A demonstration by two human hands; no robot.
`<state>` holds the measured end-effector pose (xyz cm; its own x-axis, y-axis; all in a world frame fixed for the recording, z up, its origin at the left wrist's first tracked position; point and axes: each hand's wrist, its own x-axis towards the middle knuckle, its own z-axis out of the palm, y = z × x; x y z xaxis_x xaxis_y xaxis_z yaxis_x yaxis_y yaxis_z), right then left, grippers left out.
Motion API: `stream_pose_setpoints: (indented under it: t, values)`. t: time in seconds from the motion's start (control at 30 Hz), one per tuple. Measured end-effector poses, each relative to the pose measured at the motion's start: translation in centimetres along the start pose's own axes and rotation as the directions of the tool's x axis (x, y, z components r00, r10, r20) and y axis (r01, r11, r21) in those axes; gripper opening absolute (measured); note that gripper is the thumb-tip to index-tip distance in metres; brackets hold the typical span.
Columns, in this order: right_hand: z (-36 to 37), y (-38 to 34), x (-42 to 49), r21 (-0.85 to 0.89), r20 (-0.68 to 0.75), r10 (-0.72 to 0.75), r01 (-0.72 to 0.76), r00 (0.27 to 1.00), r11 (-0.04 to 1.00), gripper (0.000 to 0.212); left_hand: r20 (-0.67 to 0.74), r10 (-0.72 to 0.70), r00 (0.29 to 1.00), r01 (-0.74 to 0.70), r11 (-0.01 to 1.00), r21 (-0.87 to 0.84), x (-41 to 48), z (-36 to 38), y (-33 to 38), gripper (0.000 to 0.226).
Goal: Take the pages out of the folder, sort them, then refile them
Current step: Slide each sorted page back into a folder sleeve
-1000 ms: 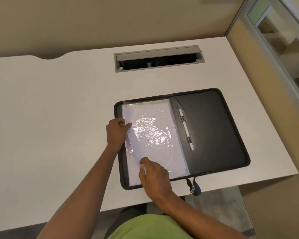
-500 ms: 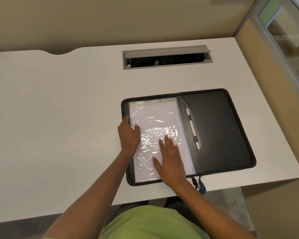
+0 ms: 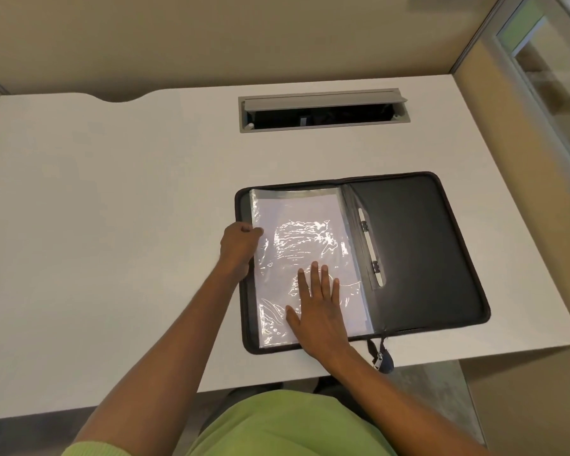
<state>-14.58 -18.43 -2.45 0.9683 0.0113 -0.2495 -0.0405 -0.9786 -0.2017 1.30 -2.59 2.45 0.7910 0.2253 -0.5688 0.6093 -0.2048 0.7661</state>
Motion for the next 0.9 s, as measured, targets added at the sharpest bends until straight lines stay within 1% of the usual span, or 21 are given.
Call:
stream_pose_setpoints:
  t: [0.13,0.27,0.33,0.4,0.5,0.6,0.67,0.77,0.8,0.9]
  values:
    - [-0.5,-0.3,0.2,-0.013,0.024,0.005,-0.005,1.0,1.0,0.081,0.018,0.108,0.994,-0.11,0.976,0.188,-0.6,-0.5,-0.2,0.02]
    - [-2.1,-0.9,0.4,-0.02,0.075,0.032,-0.031,0.997,0.999,0.083,0.055,0.252,0.966,-0.257,0.93,0.261,-1.0,-0.6,0.0,0.02]
    - [-3.6,-1.4,0.6,-0.003,0.134,0.042,-0.042,0.99,0.999,0.081,0.078,0.272,0.959,-0.283,0.922,0.265,-1.2,-0.6,0.8,0.021]
    - [-5.7,-2.4,0.8,0.049,0.16,0.052,-0.061,0.986,0.997,0.077,0.095,0.246,0.965,-0.261,0.938,0.228,-1.4,-0.6,1.6,0.023]
    - [-8.9,-4.5,1.3,0.164,0.087,0.054,-0.068,0.995,0.984,0.071,0.114,0.168,0.979,-0.184,0.972,0.143,-2.0,-0.4,3.4,0.024]
    - [-11.6,-6.1,2.1,0.186,0.026,0.073,-0.076,0.997,0.98,0.07,0.171,0.123,0.978,-0.136,0.988,0.068,-3.0,0.2,5.7,0.02]
    - [-13.2,-6.2,2.6,0.185,0.012,0.09,-0.09,0.996,0.979,0.066,0.209,0.132,0.969,-0.14,0.99,0.023,-3.8,0.8,7.3,0.023]
    - [-15.8,-4.7,3.3,0.188,-0.017,0.122,-0.117,0.992,0.975,0.042,0.225,0.138,0.964,-0.132,0.99,-0.04,-5.2,2.2,9.5,0.016]
    - [-16.7,-3.8,3.4,0.196,-0.016,0.135,-0.129,0.991,0.972,0.04,0.233,0.13,0.964,-0.118,0.991,-0.063,-5.7,2.8,10.2,0.016]
    - [-20.0,-0.2,3.1,0.204,-0.019,0.153,-0.146,0.988,0.968,0.036,0.294,0.157,0.943,-0.103,0.976,-0.191,-7.5,5.0,11.8,0.033]
